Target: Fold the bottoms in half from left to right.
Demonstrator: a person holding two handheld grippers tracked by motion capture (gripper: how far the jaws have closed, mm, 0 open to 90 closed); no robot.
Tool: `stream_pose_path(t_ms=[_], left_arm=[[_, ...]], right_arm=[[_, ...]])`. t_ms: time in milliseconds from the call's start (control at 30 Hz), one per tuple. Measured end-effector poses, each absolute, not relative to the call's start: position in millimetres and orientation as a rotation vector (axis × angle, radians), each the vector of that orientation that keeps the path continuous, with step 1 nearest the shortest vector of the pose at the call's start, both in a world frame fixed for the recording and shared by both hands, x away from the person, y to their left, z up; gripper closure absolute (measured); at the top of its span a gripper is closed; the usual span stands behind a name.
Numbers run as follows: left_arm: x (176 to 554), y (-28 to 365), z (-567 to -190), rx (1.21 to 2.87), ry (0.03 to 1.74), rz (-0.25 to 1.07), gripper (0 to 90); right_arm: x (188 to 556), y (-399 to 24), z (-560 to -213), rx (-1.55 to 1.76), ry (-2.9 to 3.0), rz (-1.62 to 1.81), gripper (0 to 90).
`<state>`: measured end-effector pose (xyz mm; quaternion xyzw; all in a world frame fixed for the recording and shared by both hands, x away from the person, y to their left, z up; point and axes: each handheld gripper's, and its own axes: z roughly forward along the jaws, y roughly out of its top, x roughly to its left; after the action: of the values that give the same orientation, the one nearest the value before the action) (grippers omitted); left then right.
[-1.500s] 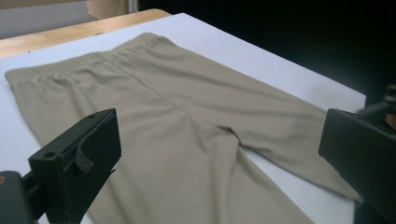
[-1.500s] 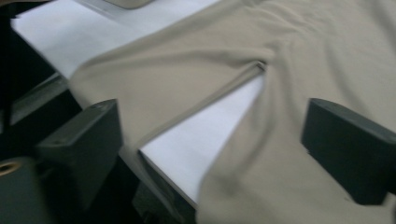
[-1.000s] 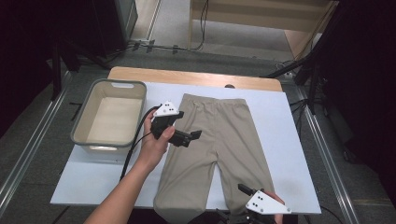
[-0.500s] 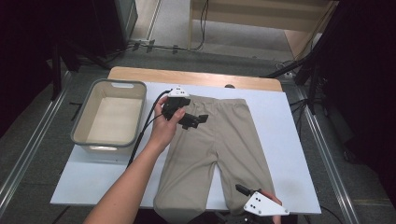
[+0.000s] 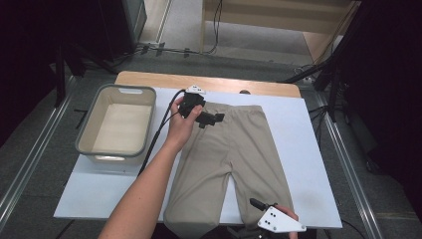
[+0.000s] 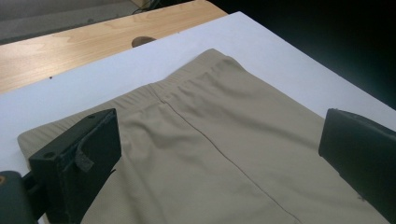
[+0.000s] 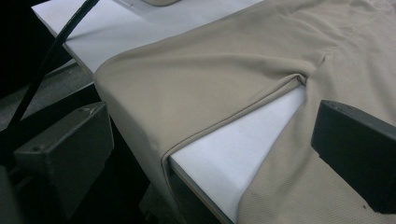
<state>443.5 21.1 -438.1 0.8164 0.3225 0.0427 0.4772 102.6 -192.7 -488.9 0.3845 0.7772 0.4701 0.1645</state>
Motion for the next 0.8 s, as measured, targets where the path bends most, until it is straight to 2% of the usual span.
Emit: stream_pose_path(t_ms=[567,800], left_arm=[[478,23,-465,2.054,0.923,0.070,0.0],[489,30,-471,2.071,1.004,0.104,0.0]], right_arm=[[101,-200,-491,1.103,2.208,1.324,0.0],[102,-200,-494,1.113,2.216,1.318,0.0]])
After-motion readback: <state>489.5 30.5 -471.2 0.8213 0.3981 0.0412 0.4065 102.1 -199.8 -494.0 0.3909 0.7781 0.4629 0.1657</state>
